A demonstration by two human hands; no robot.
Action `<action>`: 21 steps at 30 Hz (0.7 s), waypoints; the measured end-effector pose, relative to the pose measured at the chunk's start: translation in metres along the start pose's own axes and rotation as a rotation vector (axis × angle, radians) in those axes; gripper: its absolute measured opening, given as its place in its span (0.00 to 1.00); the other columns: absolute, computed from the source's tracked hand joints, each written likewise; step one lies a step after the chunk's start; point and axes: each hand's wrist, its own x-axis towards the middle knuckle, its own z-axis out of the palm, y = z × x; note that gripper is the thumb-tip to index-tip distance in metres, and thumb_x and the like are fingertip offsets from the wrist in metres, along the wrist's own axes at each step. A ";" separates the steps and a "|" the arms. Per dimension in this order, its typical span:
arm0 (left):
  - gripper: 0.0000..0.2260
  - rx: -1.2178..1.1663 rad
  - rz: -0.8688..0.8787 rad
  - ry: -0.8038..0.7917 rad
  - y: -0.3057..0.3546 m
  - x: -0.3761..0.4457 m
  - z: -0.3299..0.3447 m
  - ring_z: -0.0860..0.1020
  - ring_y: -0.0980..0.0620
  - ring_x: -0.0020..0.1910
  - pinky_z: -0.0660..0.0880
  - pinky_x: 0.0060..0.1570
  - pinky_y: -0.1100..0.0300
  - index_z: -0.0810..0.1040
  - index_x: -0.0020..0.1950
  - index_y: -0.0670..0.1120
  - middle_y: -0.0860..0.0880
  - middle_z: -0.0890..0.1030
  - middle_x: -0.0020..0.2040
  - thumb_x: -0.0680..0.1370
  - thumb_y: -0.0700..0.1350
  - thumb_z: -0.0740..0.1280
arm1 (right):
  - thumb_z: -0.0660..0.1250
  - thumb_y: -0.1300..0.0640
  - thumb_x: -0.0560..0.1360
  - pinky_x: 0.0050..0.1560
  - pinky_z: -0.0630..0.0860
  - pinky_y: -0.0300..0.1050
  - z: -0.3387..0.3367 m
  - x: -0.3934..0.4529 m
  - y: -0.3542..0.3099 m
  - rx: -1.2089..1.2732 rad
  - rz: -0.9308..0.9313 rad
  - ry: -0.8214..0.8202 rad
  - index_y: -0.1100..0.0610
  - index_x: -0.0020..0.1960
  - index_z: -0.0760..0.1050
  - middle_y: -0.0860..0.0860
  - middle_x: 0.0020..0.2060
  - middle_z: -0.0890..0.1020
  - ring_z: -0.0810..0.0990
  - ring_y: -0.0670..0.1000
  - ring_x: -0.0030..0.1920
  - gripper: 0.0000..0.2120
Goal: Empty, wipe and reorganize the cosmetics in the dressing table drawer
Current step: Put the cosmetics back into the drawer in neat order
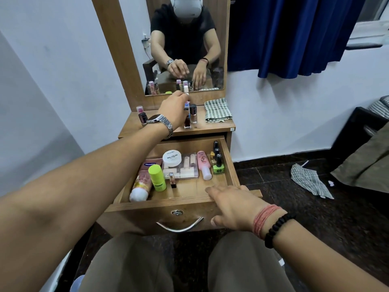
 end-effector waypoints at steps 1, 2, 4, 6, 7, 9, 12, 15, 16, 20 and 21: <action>0.13 0.018 -0.009 -0.018 0.001 0.003 0.002 0.76 0.44 0.54 0.71 0.47 0.55 0.78 0.58 0.48 0.46 0.77 0.56 0.74 0.38 0.65 | 0.65 0.46 0.76 0.68 0.59 0.56 0.000 0.000 0.000 0.002 -0.001 0.001 0.55 0.74 0.59 0.53 0.72 0.65 0.65 0.55 0.70 0.32; 0.11 0.040 -0.014 -0.039 0.001 0.006 0.004 0.76 0.44 0.54 0.71 0.47 0.55 0.79 0.56 0.48 0.45 0.78 0.55 0.75 0.38 0.66 | 0.65 0.46 0.75 0.68 0.59 0.56 0.000 0.000 0.000 0.003 -0.002 0.000 0.55 0.74 0.59 0.53 0.72 0.65 0.65 0.56 0.70 0.32; 0.09 0.056 -0.020 -0.071 0.000 0.007 0.007 0.76 0.44 0.54 0.71 0.46 0.55 0.81 0.52 0.47 0.45 0.80 0.54 0.75 0.38 0.66 | 0.65 0.46 0.76 0.69 0.60 0.56 -0.001 0.000 0.000 -0.001 -0.005 -0.007 0.55 0.74 0.58 0.53 0.73 0.65 0.64 0.57 0.71 0.32; 0.07 0.040 -0.024 -0.080 0.000 0.006 0.007 0.76 0.44 0.53 0.69 0.45 0.56 0.81 0.50 0.46 0.45 0.80 0.53 0.75 0.38 0.67 | 0.65 0.46 0.75 0.69 0.60 0.56 -0.001 0.001 0.000 0.000 -0.006 -0.013 0.55 0.74 0.58 0.53 0.73 0.64 0.64 0.57 0.71 0.32; 0.06 0.028 -0.024 -0.082 0.000 0.005 0.005 0.76 0.45 0.53 0.69 0.44 0.56 0.81 0.49 0.46 0.45 0.81 0.52 0.74 0.38 0.68 | 0.66 0.46 0.75 0.69 0.60 0.56 -0.001 0.001 0.001 0.001 -0.004 -0.014 0.55 0.74 0.58 0.53 0.73 0.64 0.64 0.57 0.72 0.32; 0.05 0.009 -0.017 -0.089 0.002 0.000 -0.002 0.76 0.45 0.53 0.70 0.46 0.56 0.81 0.48 0.45 0.46 0.81 0.51 0.74 0.38 0.69 | 0.65 0.46 0.75 0.70 0.60 0.56 -0.001 0.002 0.001 -0.004 -0.001 -0.014 0.56 0.74 0.58 0.54 0.73 0.64 0.64 0.57 0.72 0.32; 0.04 -0.029 0.032 -0.085 0.006 -0.015 -0.016 0.77 0.47 0.50 0.72 0.47 0.55 0.81 0.46 0.46 0.47 0.81 0.49 0.72 0.39 0.70 | 0.65 0.46 0.75 0.68 0.61 0.55 -0.001 0.002 0.001 -0.002 0.000 -0.014 0.56 0.74 0.59 0.54 0.73 0.65 0.64 0.57 0.71 0.32; 0.04 -0.047 0.112 -0.164 0.011 -0.042 -0.026 0.78 0.50 0.47 0.75 0.46 0.54 0.81 0.44 0.49 0.51 0.81 0.46 0.71 0.42 0.71 | 0.66 0.46 0.75 0.67 0.63 0.53 -0.001 0.002 0.000 0.008 -0.002 -0.012 0.56 0.74 0.58 0.54 0.72 0.65 0.65 0.57 0.71 0.33; 0.04 -0.020 0.142 -0.215 0.012 -0.053 -0.026 0.78 0.51 0.47 0.76 0.47 0.53 0.81 0.43 0.51 0.52 0.81 0.46 0.71 0.43 0.71 | 0.66 0.46 0.75 0.67 0.63 0.53 -0.001 0.002 0.000 0.006 0.001 -0.013 0.56 0.74 0.58 0.54 0.73 0.65 0.64 0.57 0.71 0.33; 0.04 -0.013 0.215 -0.453 0.013 -0.092 -0.011 0.77 0.52 0.46 0.75 0.47 0.56 0.81 0.45 0.48 0.51 0.81 0.46 0.71 0.42 0.71 | 0.65 0.45 0.75 0.67 0.63 0.55 -0.001 0.001 -0.002 -0.013 0.013 -0.014 0.55 0.74 0.58 0.53 0.73 0.65 0.64 0.57 0.71 0.33; 0.04 0.021 0.223 -0.486 0.012 -0.098 -0.006 0.77 0.52 0.47 0.74 0.45 0.58 0.81 0.46 0.49 0.51 0.81 0.47 0.72 0.43 0.71 | 0.65 0.46 0.75 0.67 0.62 0.55 -0.001 0.000 -0.002 -0.016 0.015 -0.013 0.55 0.74 0.58 0.53 0.73 0.64 0.64 0.57 0.71 0.32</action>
